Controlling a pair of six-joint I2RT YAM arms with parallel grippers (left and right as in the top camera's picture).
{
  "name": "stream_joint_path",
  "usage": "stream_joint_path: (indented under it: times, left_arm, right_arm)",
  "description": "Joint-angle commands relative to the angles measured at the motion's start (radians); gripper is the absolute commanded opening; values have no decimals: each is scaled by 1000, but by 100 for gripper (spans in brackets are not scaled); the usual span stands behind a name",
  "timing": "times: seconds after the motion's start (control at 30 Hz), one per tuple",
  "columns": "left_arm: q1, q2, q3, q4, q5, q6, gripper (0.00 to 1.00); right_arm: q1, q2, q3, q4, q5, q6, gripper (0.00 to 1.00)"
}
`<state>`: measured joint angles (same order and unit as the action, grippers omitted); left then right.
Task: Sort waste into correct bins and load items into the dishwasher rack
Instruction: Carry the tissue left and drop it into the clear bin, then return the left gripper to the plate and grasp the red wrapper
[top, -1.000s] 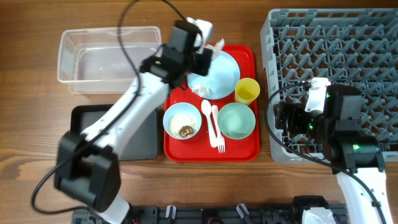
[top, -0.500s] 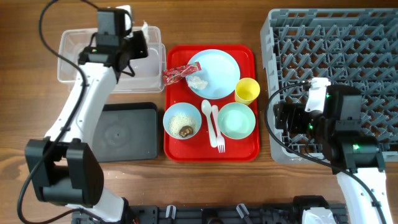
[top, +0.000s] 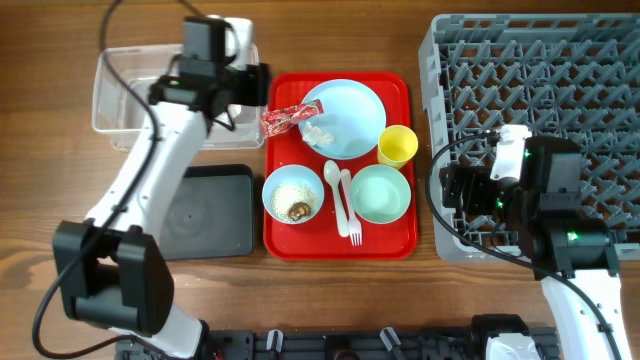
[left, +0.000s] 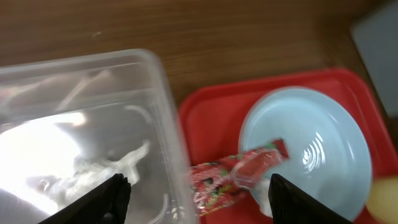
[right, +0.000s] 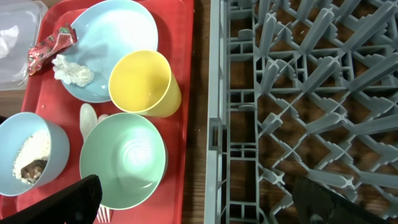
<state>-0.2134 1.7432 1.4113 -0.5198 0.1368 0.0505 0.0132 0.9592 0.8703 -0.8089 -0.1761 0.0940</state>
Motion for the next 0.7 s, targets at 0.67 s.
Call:
stream_joint_path:
  times: [0.67]
  left_arm:
    - [-177, 269, 5, 153, 37, 260, 91]
  right_arm:
    - [0, -1, 24, -9, -5, 11, 100]
